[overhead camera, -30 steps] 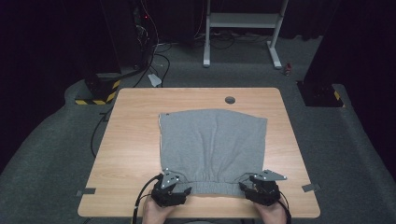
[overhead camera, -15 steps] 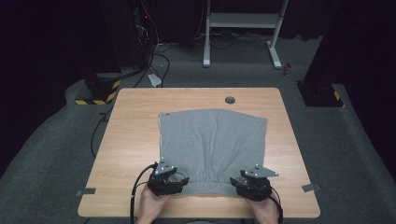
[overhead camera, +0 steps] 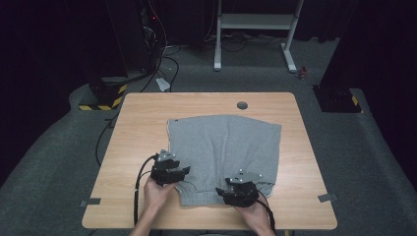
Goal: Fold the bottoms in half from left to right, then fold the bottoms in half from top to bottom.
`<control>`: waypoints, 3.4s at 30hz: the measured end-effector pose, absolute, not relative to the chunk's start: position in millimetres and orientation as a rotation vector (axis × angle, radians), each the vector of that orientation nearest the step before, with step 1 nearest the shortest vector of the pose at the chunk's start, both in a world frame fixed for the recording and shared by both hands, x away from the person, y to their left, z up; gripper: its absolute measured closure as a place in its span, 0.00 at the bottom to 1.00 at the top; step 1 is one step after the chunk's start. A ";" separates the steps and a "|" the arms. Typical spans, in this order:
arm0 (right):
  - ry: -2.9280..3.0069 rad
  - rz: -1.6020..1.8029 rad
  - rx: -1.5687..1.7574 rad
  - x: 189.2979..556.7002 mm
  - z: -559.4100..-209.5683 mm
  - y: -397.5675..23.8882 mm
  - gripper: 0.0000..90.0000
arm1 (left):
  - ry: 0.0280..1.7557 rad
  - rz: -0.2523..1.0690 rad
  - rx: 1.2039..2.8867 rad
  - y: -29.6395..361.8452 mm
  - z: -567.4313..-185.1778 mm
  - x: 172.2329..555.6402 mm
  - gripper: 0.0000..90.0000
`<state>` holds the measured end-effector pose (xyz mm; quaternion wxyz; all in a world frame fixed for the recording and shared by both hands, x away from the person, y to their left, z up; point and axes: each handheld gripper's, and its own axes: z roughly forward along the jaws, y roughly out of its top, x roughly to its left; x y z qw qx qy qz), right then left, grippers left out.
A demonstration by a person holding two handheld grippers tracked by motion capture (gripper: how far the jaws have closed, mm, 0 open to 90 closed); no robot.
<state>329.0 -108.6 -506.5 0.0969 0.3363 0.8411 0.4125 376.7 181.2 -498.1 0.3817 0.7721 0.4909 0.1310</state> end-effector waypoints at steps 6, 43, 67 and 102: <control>2.517 1.225 0.945 328.3 -507.5 -90.5 0.51 | 1.316 0.345 1.947 191.9 -499.8 391.0 0.45; 2.688 1.137 0.674 319.7 -520.7 6.7 0.43 | 1.458 0.548 2.023 197.8 -513.0 498.7 0.56; 2.676 1.024 0.640 312.6 -517.5 8.1 0.59 | 1.421 0.449 2.011 198.6 -511.9 505.9 0.93; 2.595 1.136 0.701 307.0 -474.6 -40.9 0.86 | 1.249 0.332 1.789 210.3 -442.5 493.5 0.95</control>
